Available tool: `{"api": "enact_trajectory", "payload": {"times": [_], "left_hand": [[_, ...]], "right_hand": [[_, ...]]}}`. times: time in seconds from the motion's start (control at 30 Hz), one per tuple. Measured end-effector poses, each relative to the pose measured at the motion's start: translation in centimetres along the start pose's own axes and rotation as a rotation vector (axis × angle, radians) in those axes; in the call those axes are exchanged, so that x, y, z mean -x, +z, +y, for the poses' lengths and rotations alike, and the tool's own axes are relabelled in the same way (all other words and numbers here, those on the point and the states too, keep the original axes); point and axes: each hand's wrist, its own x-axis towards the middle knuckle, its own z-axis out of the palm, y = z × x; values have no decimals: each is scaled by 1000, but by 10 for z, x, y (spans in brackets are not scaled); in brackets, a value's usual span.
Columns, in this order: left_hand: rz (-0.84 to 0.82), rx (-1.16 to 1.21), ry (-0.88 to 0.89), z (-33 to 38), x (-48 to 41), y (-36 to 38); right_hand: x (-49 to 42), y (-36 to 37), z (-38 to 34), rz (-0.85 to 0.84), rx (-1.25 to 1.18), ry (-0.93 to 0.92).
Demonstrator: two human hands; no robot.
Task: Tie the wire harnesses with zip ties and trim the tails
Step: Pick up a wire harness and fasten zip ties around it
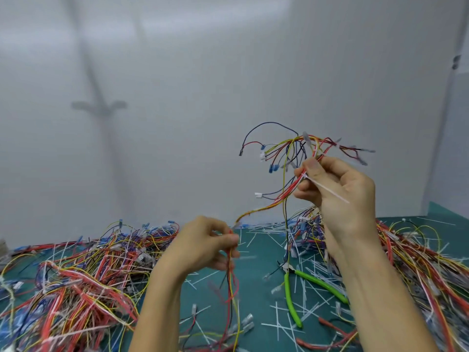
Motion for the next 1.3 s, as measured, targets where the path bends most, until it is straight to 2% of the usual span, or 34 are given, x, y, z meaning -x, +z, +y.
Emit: {"api": "enact_trajectory", "payload": {"times": [0.1,0.23,0.4,0.77,0.87,1.07,1.13,1.2,1.27,1.3], "left_hand": [[179,252,76,4,-1,-1],[287,480,161,10,-1,-1],[289,721,226,18,1,0],[271,933,220,15,-11,8],[227,909,168,3,-18,15],[109,608,-16,-36,-36,25],[102,577,-46,-51,-43,28],[211,658,-63,-68,-48,35],[442,690,-31,-89,-50,43],[550,618,26,-101,-49,46]], "right_hand": [[-1,0,-1,4,-10,8],[1,2,2,-5,-24,24],[2,5,5,-20,-28,32],[4,7,6,-61,-3,46],[5,8,6,-64,7,25],[4,7,7,-88,41,-19],[5,7,8,-103,54,-23],[6,8,8,-114,54,-24],[6,8,9,-117,59,-30],[6,8,9,-120,63,-34]]}}
